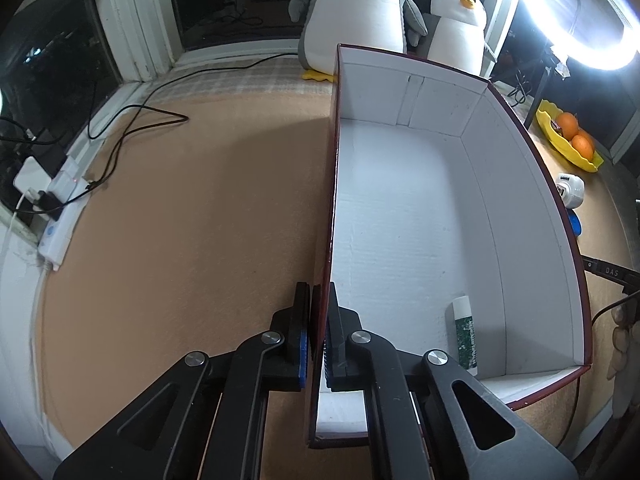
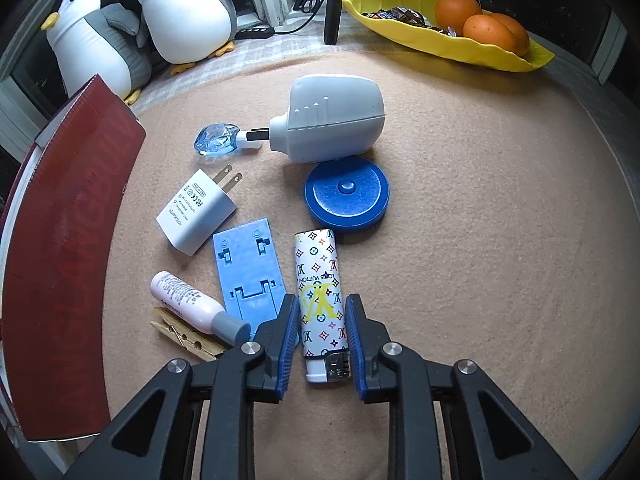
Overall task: Organize rigid objects
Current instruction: 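Return the right gripper to the items and grasp the patterned lighter, then carry the lighter over the red box and drop it inside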
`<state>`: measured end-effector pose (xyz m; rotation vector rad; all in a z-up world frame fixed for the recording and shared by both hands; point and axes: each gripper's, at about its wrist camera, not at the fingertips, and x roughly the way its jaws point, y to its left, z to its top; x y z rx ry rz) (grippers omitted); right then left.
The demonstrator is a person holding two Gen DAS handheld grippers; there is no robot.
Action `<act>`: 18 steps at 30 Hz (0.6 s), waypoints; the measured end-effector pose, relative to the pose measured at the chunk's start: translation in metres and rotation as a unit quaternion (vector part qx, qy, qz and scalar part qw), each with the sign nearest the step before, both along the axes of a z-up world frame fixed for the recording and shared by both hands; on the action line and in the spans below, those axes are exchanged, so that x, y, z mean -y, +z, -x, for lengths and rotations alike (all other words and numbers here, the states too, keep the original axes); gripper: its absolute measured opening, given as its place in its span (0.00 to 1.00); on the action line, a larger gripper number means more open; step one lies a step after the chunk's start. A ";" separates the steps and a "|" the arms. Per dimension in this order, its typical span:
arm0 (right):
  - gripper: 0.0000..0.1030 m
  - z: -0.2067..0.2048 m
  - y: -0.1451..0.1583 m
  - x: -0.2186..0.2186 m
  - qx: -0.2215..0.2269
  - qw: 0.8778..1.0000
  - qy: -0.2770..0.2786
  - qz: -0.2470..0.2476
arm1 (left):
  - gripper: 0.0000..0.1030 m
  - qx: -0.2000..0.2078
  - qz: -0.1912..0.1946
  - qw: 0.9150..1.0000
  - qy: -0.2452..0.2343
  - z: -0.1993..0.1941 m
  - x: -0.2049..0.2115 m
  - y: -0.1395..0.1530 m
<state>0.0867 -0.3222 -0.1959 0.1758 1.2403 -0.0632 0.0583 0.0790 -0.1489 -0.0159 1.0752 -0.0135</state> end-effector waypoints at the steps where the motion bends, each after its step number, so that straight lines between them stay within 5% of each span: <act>1: 0.21 0.001 0.000 0.001 0.000 1.000 -0.001 0.001 | 0.04 0.000 -0.001 1.000 0.001 0.001 0.000 0.000; 12: 0.20 -0.004 -0.004 -0.003 -0.006 0.999 0.025 0.045 | 0.04 0.004 -0.008 1.000 0.012 0.005 0.001 -0.003; 18: 0.20 0.004 0.005 0.009 0.008 1.000 -0.002 0.019 | 0.04 0.007 -0.005 1.000 0.021 0.006 0.001 -0.003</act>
